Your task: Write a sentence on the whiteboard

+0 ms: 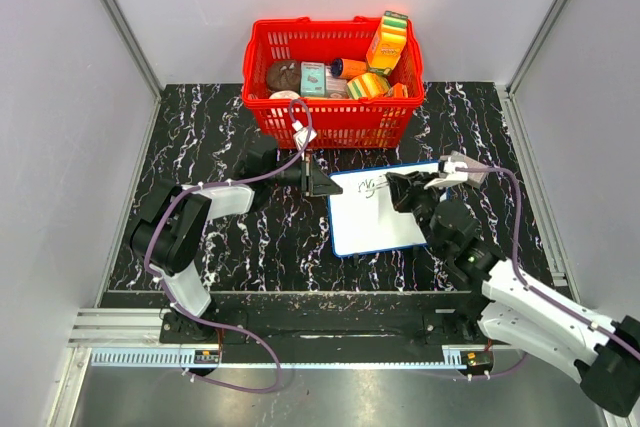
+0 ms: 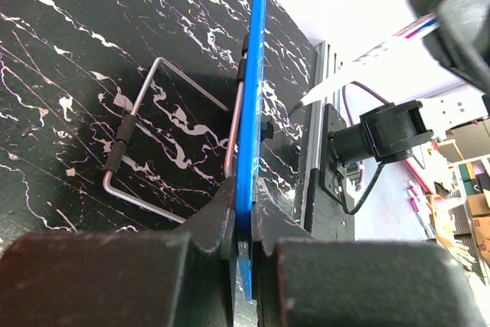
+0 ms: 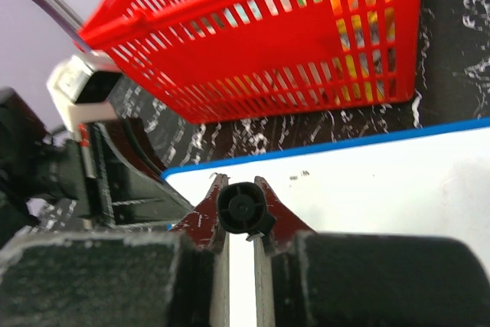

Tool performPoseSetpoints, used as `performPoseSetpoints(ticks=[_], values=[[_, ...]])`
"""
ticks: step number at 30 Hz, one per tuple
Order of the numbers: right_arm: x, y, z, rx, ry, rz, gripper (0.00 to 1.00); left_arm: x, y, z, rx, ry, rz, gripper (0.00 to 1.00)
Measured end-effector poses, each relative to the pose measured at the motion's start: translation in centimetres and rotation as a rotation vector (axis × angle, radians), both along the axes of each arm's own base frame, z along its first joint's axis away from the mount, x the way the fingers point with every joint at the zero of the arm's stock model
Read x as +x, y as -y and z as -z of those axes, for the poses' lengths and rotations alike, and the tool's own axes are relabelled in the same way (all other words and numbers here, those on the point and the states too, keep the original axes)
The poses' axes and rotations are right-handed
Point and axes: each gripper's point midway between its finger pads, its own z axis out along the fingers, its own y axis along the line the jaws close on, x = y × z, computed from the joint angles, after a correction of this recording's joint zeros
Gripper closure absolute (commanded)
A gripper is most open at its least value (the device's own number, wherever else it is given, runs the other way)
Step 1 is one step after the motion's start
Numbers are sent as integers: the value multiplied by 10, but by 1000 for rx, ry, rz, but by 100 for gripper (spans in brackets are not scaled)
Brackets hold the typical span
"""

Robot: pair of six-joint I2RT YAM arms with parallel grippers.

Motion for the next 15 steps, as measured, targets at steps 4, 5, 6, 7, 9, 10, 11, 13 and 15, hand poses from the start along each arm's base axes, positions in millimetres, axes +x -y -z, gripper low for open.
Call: performPoseSetpoints(ticks=[4,5,6,7,9,10,11,13,15], values=[[-7,7,-25,53,62,3,100,0,1,0,1,7,3,100],[-7,8,-28,53,68,6,100,0,1,0,1,7,3,100],[-7,9,-30,49,71,8,100,0,1,0,1,7,3,100],[-6,9,-32,45,74,9,100,0,1,0,1,7,3,100],[-3,7,-32,25,70,10,100,0,1,0,1,7,3,100],[-2,6,-32,14,68,11,100,0,1,0,1,7,3,100],[0,6,-32,4,66,14,100,0,1,0,1,7,3,100],[4,7,-33,-12,64,20,100,0,1,0,1,7,3,100],[9,12,-33,-24,62,38,100,0,1,0,1,7,3,100]])
